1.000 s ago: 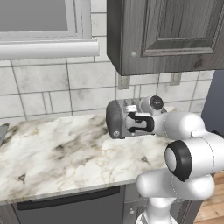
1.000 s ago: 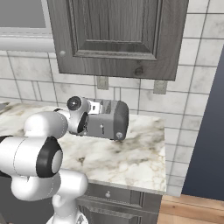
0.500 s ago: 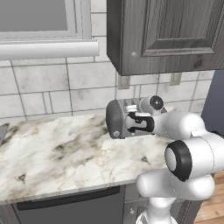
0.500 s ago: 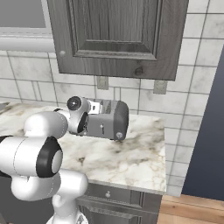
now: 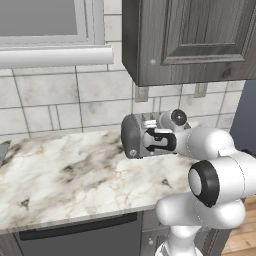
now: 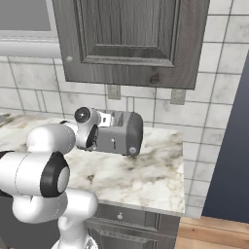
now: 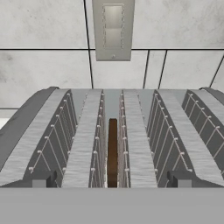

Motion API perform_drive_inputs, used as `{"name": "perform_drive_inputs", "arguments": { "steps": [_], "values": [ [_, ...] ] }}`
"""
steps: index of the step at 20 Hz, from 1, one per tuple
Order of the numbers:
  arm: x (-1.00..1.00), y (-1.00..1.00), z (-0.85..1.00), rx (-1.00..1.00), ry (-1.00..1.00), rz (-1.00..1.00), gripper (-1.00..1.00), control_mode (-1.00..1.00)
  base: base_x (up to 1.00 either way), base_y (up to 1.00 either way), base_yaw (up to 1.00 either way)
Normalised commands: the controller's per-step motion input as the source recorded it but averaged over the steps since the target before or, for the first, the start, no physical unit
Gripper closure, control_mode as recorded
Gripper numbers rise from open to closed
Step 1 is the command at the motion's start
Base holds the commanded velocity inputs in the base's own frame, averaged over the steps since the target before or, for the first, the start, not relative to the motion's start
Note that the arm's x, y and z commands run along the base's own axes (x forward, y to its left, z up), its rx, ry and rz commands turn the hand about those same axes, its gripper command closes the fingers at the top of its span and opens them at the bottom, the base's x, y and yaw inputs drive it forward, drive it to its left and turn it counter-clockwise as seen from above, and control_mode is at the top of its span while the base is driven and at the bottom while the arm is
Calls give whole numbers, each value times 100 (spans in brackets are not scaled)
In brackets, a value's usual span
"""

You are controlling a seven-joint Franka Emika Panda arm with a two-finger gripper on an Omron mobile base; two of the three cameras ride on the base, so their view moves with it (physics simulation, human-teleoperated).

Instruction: Start the toaster. Once the lever pops up, take the bread to the plate on the dining counter.

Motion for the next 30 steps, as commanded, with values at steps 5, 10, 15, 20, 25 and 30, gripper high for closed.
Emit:
{"name": "perform_drive_inputs", "arguments": {
  "steps": [5, 10, 15, 20, 25, 30],
  "values": [
    [0, 0, 0, 0, 0, 0, -100, -100, 0, 0, 0],
    [0, 0, 0, 0, 0, 0, -100, -100, 0, 0, 0],
    [0, 0, 0, 0, 0, 0, -100, -100, 0, 0, 0],
    [0, 0, 0, 0, 0, 0, -100, -100, 0, 0, 0],
    [0, 0, 0, 0, 0, 0, -100, -100, 0, 0, 0],
    [0, 0, 0, 0, 0, 0, -100, -100, 0, 0, 0]
  ]
}}
